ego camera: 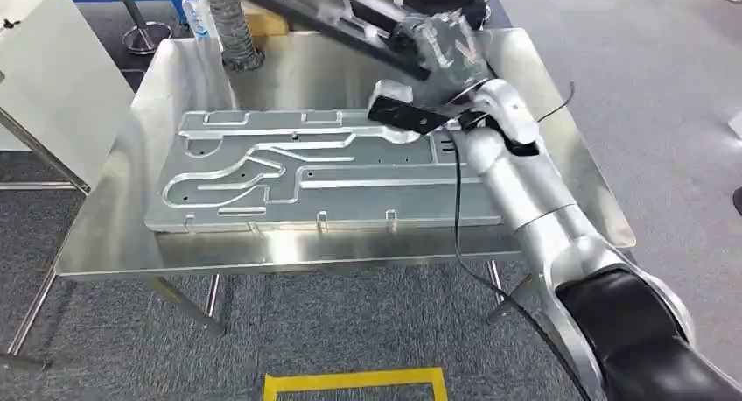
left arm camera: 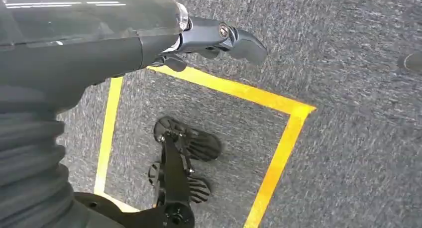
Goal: Take the parts from the cabinet and place them on the table.
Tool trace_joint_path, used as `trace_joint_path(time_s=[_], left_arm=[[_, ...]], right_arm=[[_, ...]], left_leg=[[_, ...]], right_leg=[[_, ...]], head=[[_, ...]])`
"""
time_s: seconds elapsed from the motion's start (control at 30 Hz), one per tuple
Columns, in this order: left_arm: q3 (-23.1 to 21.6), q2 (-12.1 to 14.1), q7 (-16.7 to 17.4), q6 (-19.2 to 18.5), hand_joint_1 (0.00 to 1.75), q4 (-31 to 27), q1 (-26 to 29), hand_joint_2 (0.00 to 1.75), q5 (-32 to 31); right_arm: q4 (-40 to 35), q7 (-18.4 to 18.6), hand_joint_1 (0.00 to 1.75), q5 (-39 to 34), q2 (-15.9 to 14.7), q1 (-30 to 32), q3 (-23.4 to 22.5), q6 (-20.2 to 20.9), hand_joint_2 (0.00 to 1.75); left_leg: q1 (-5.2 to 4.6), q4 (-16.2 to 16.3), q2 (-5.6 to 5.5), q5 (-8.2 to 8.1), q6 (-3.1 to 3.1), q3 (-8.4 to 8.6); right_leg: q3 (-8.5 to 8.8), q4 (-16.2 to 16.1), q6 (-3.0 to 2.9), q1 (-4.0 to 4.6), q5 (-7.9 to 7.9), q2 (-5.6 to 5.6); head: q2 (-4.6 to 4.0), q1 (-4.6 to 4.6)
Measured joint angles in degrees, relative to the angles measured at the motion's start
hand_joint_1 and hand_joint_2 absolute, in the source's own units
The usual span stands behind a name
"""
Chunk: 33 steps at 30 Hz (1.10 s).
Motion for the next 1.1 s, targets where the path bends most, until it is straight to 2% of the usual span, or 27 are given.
trace_joint_path(time_s=[0.07, 0.1, 0.13, 0.2, 0.23, 0.27, 0.3, 0.37, 0.4, 0.43, 0.53, 0.57, 0.6, 0.63, 0.7, 0.73, 0.77, 0.8, 0.87, 0.9, 0.97, 1.03, 1.07, 1.1], left_arm=[[-0.1, 0.0, 0.0, -0.1, 0.0, 0.0, -0.3, 1.75, -0.3], [-0.2, 0.0, 0.0, -0.1, 0.0, 0.0, -0.4, 1.75, -0.4], [-0.2, 0.0, 0.0, -0.1, 0.0, 0.0, -0.5, 1.75, -0.4], [-0.4, 0.0, 0.3, -0.1, 0.0, 0.0, -0.6, 1.75, -0.4], [-0.4, 0.0, 0.4, -0.2, 0.0, 0.0, -0.5, 1.75, -0.3], [-0.4, 0.0, 0.5, -0.2, 0.0, 0.0, -0.5, 1.75, -0.3], [-0.4, 0.0, 0.5, -0.3, 0.0, 0.0, -0.4, 1.75, -0.2], [-0.5, 0.0, 0.4, -0.4, 0.0, 0.0, -0.4, 1.75, 0.0], [-0.5, 0.0, 0.4, -0.5, 0.0, 0.0, -0.4, 1.75, 0.0], [-0.5, 0.0, 0.3, -0.7, 0.0, 0.0, -0.5, 1.75, 0.1], [-0.5, -0.1, -0.2, -1.1, 0.0, 0.0, -0.2, 1.75, 0.1], [-0.5, -0.1, -0.4, -1.2, 0.0, 0.0, -0.3, 1.75, 0.1], [-0.5, -0.1, -0.6, -1.3, 0.0, 0.0, -0.3, 1.75, 0.1], [-0.5, -0.1, -0.7, -1.4, 0.0, 0.0, -0.4, 1.75, 0.1], [-0.5, -0.1, -1.1, -1.4, 0.0, 0.0, -0.4, 1.75, 0.1], [-0.5, -0.1, -1.3, -1.5, 0.0, 0.0, -0.4, 1.75, 0.1], [-0.5, -0.1, -1.4, -1.6, 0.0, 0.0, -0.4, 1.75, 0.1], [-0.5, -0.1, -1.5, -1.6, 0.0, 0.0, -0.3, 1.75, 0.1], [-0.5, -0.1, -1.7, -1.6, 0.0, 0.0, -0.3, 1.75, 0.1], [-0.5, -0.1, -1.8, -1.6, 0.0, 0.0, -0.3, 1.75, 0.1], [-0.5, -0.1, -1.8, -1.6, 0.0, 0.0, -0.3, 1.75, 0.1], [-0.5, -0.3, -1.8, -1.6, 0.0, 0.0, -0.3, 1.75, 0.1], [-0.5, -0.3, -2.1, -1.6, 0.0, 0.0, -0.4, 1.75, 0.0], [-0.6, -0.2, -2.5, -1.5, 0.0, 0.0, -0.4, 1.75, -0.3]], right_arm=[[3.4, 0.7, 1.75, 3.9, 1.3, -0.6, 3.7, 1.4, 1.75], [5.5, 0.9, 1.75, 5.4, 2.3, -1.1, 5.4, 2.3, 1.75], [6.9, 1.0, 1.75, 6.1, 3.1, -1.8, 6.5, 2.9, 1.75], [11.9, 1.3, 1.75, 8.4, 5.0, -2.5, 10.2, 4.5, 1.75], [13.8, 1.3, 1.75, 8.8, 5.6, -2.4, 11.7, 4.7, 1.75], [15.3, 1.3, 1.75, 9.1, 5.9, -2.3, 13.0, 5.0, 1.75], [16.6, 1.3, 1.75, 9.3, 6.2, -2.2, 13.9, 5.2, 1.75], [19.0, 1.4, 1.75, 9.2, 6.7, -2.4, 14.9, 6.4, 1.75], [20.2, 1.6, 1.75, 9.0, 6.8, -2.6, 15.3, 7.0, 1.75], [21.3, 1.7, 1.75, 8.9, 6.7, -2.6, 15.6, 7.2, 1.75], [23.9, 2.4, 1.75, 8.3, 6.5, -2.5, 15.8, 7.1, 1.75], [24.4, 2.6, 1.75, 8.1, 6.3, -2.5, 15.8, 7.0, 1.75], [25.0, 2.7, 1.75, 8.0, 5.9, -2.5, 15.8, 7.0, 1.75], [25.4, 2.9, 1.75, 8.0, 5.7, -2.6, 15.8, 7.0, 1.75], [26.6, 3.3, 1.75, 8.0, 4.9, -2.1, 15.8, 6.7, 1.75], [27.1, 3.3, 1.75, 8.0, 4.6, -1.5, 15.8, 6.4, 1.75], [27.5, 3.3, 1.75, 8.0, 4.2, -1.0, 15.8, 6.1, 1.75], [27.8, 3.3, 1.75, 8.0, 4.0, -0.6, 15.8, 5.7, 1.75], [28.2, 3.3, 1.75, 7.8, 3.5, -0.5, 15.8, 4.8, 1.75], [28.3, 3.3, 1.75, 7.7, 3.4, -0.5, 15.8, 4.2, 1.75], [28.3, 3.3, 1.75, 7.7, 3.4, -0.5, 15.8, 4.2, 1.75], [28.3, 3.3, 1.75, 7.6, 3.4, -0.5, 15.8, 3.8, 1.75], [28.6, 3.1, 1.75, 7.3, 3.2, -0.3, 15.8, 2.4, 1.75], [28.9, 2.3, 1.75, 7.2, 2.3, 0.8, 15.6, 0.0, 1.75]], left_leg=[[0.25, 0.7, 0.13, -0.81, -0.64, -0.01], [0.16, 2.9, 0.15, -2.07, -0.76, -0.92], [0.19, 6.9, 0.12, -4.02, -0.93, -2.89], [0.2, 16.6, 0.13, -7.55, -1.21, -8.12], [0.21, 18.6, 0.13, -7.5, -1.25, -9.47], [0.22, 17.6, 0.14, -5.98, -1.23, -9.46], [0.22, 14.2, 0.14, -3.49, -1.17, -8.24], [0.39, 3.4, 0.15, 2.4, -1.01, -3.51], [0.28, 1.6, 0.03, 1.73, -0.84, -2.19], [0.15, 0.8, -0.03, 1.72, -0.34, -2.27], [0.06, 1.0, -0.01, 1.65, 0.58, -2.45], [0.41, 0.6, 0.05, 1.8, 1.06, -2.19], [0.39, 0.6, 0.05, 1.7, 1.31, -2.13], [0.39, 0.6, 0.07, 1.66, 1.59, -2.12], [0.3, 0.7, 0.09, 1.57, 1.73, -2.13], [0.27, 0.7, 0.08, 1.53, 1.8, -2.09], [0.21, 0.7, 0.0, 1.48, 1.87, -1.96], [0.09, 0.7, -0.06, 1.43, 1.92, -1.83], [-0.33, 0.7, -0.16, 1.27, 1.97, -1.46], [-0.3, 0.6, -0.14, 1.22, 1.94, -1.43], [-0.3, 0.6, -0.14, 1.22, 1.94, -1.43], [-0.27, 0.6, -0.08, 1.2, 1.9, -1.5], [-0.32, 0.6, 0.1, 1.19, 1.29, -1.73], [-0.55, 0.4, 0.21, 0.94, 0.55, -1.44]], right_leg=[[0.93, -1.0, -0.8, -0.45, 0.27, -0.22], [1.13, -1.2, -1.13, -0.4, 0.21, -0.26], [1.15, -1.2, -1.35, -0.35, 0.14, -0.24], [1.35, -1.2, -1.64, -0.14, -0.09, -0.24], [1.54, -1.2, -1.69, -0.06, -0.23, -0.24], [1.77, -1.1, -1.64, -0.05, -0.42, -0.23], [1.95, -1.0, -1.51, -0.06, -0.65, -0.22], [2.42, -0.5, -1.13, -0.12, -1.36, -0.18], [2.3, -0.2, -0.71, 0.3, -1.68, -0.14], [2.04, 0.0, -0.57, 0.35, -1.7, -0.08], [2.05, -0.2, 0.04, 0.32, -1.7, -0.1], [1.99, 0.2, 0.48, 0.19, -2.3, -0.11], [1.29, 2.0, 0.79, 0.11, -3.47, -0.18], [-0.55, 5.8, 1.05, 0.05, -5.44, -0.17], [-5.54, 15.4, 1.39, -0.09, -9.16, -0.17], [-7.27, 18.3, 1.41, -0.08, -9.63, -0.18], [-7.49, 18.0, 1.29, -0.08, -8.47, -0.18], [-6.36, 15.1, 1.01, -0.05, -6.27, -0.17], [-1.32, 4.1, -0.2, 0.33, -0.58, -0.19], [0.14, 0.6, -0.84, 0.62, 0.41, -0.25], [0.14, 0.6, -0.84, 0.62, 0.41, -0.25], [0.51, 0.1, -1.12, 0.73, -0.15, -0.35], [0.41, -0.4, -0.97, 1.03, 0.12, -0.47], [1.3, -1.7, -1.27, 0.19, 0.61, -0.52]], head=[[0.0, 0.0], [0.0, 0.0], [0.0, 0.0], [0.0, 0.0], [0.0, 0.0], [0.0, 0.0], [0.0, 0.0], [0.0, 0.0], [0.0, 0.0], [0.0, 0.02], [0.0, 0.0], [0.0, 0.0], [0.0, 0.02], [0.0, 0.0], [0.0, 0.0], [0.0, 0.0], [0.0, 0.02], [0.0, 0.02], [0.0, 0.02], [0.0, 0.02], [0.0, 0.02], [0.0, 0.02], [0.0, 0.0], [0.0, 0.0]])
